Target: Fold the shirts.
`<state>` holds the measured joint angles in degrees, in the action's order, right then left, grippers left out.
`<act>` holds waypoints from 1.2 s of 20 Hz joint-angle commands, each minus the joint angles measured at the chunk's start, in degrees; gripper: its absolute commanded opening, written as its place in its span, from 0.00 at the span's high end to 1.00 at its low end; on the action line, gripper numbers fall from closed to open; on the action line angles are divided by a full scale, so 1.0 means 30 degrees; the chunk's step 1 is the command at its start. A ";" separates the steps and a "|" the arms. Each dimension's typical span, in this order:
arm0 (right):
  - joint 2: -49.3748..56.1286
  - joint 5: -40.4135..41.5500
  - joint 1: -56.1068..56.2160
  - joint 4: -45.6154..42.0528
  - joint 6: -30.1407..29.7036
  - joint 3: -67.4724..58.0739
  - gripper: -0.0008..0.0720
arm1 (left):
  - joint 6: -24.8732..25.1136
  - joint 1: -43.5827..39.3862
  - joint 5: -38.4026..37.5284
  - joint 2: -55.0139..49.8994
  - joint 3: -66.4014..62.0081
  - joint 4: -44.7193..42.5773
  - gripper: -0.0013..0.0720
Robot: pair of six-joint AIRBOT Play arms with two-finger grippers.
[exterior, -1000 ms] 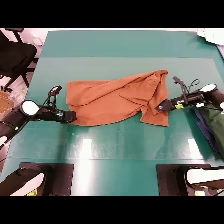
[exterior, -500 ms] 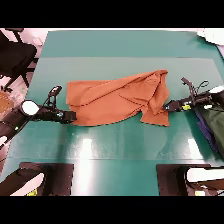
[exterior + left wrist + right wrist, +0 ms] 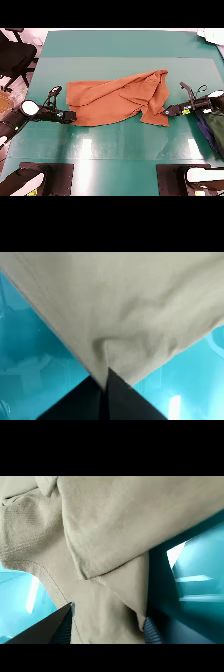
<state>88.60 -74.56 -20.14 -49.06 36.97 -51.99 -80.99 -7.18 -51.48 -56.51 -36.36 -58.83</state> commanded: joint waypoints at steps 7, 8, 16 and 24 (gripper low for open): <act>0.0015 -0.0087 0.1166 -0.0656 -0.0117 -0.1865 0.96 | 0.0000 0.0007 -0.0066 0.0015 -0.0022 0.0182 0.96; 0.0015 -0.0255 0.1290 -0.0634 -0.0109 -0.2084 0.96 | 0.0000 0.0007 -0.0102 0.0015 -0.0022 0.0255 0.96; -0.2929 -0.2222 0.1290 0.3708 0.0372 -0.3993 0.96 | 0.0517 0.0007 -0.1188 0.1741 -0.2470 0.0707 0.96; -1.1060 -0.0197 0.1290 0.4422 0.2200 -0.7395 0.96 | -0.1078 0.0066 -0.1253 0.5595 -1.1198 -0.5268 0.96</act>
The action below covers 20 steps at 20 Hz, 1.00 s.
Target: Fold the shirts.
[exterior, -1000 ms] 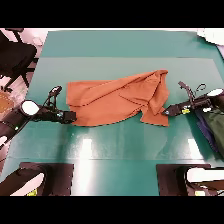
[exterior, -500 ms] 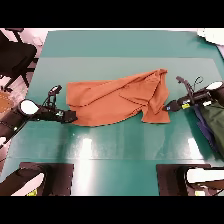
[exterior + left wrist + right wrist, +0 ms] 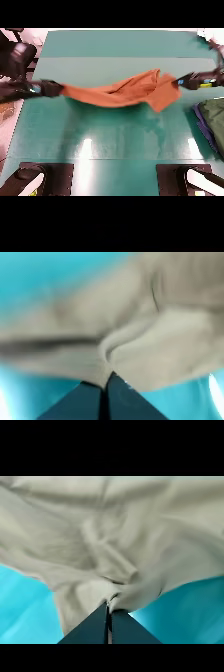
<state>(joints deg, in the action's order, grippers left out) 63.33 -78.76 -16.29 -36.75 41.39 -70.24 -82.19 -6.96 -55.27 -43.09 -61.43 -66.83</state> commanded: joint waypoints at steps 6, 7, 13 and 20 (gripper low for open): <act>-0.7584 0.4160 0.0007 -0.2273 0.1778 -0.5282 0.96 | -0.0583 -0.0007 -0.1719 0.1727 -0.8655 -0.3468 0.96; -0.8320 0.4583 0.0007 -0.2776 0.1814 -0.5807 0.96 | -0.0583 -0.0007 -0.2113 0.1727 -0.9653 -0.3453 0.96; -1.1293 0.5712 0.0007 -0.3300 0.2295 -0.7570 0.96 | 0.0058 -0.0007 -0.3300 0.1727 -1.4251 -0.1617 0.96; -1.1074 0.5515 0.0007 -0.3300 0.2412 -1.0972 0.96 | 0.3082 -0.0007 -0.3169 0.2011 -1.4994 0.2528 0.96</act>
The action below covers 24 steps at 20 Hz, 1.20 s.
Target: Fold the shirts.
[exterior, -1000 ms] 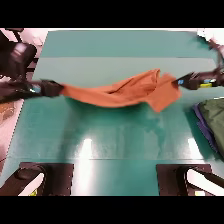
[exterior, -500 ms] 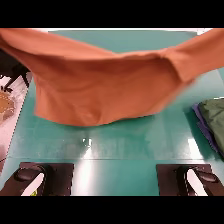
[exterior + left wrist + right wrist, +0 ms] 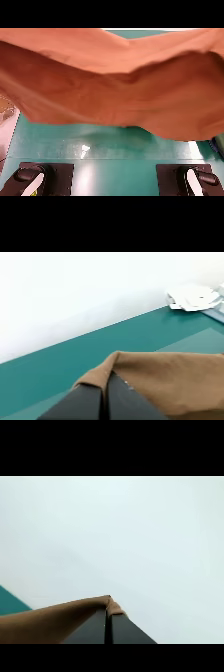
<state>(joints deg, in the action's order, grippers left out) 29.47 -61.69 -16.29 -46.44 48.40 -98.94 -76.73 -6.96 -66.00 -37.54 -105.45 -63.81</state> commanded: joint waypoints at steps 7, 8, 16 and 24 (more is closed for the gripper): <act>0.3315 -0.1180 0.0015 -0.0022 0.0525 -0.6564 0.96 | 0.2244 -0.0007 0.3126 0.0947 -0.0423 0.1785 0.96; 0.3803 -0.1384 0.0015 0.0138 0.0707 -0.6951 0.96 | 0.2244 -0.0007 0.2754 0.0947 -0.0415 0.1785 0.96; 0.6390 -0.1479 0.0845 0.2098 0.0831 -0.1603 0.96 | 0.3089 -0.0007 0.2463 0.0925 0.6040 -0.0095 0.96; 1.1482 -0.0845 0.4007 0.1909 -0.0248 0.3708 0.96 | 0.3759 -0.0007 1.0535 0.0882 1.6466 -0.0160 0.96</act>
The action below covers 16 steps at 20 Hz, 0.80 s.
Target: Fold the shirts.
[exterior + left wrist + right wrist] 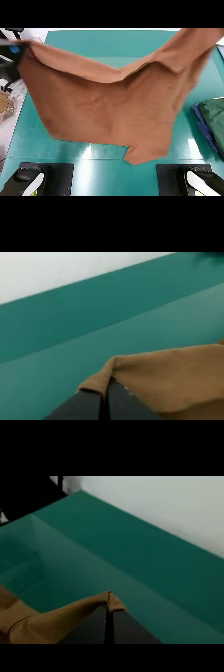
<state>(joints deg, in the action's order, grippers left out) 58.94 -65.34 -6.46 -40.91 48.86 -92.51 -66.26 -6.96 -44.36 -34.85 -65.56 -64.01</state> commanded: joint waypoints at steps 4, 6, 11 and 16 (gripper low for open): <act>0.4211 0.1661 0.0772 0.0080 -0.0831 0.2484 0.96 | 0.0823 -0.0007 0.8765 -0.0357 0.6972 -0.0095 0.96; 0.5544 0.2550 0.0758 0.0102 -0.0962 0.2455 0.96 | 0.0743 -0.0007 0.9704 -0.1953 0.7468 -0.0051 0.96; 0.8021 0.3541 0.0758 0.0131 -0.0962 0.2455 0.96 | 0.0750 -0.0007 1.1067 -0.7621 0.6754 0.0058 0.96; 0.9158 0.3504 0.0758 0.0124 -0.0962 0.2455 0.96 | 0.1778 0.0029 1.0171 -1.1380 0.3534 0.0044 0.96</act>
<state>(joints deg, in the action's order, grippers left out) 84.31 -55.05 -4.23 -40.51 46.04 -85.17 -63.18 -6.96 -13.13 -62.94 -50.37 -63.86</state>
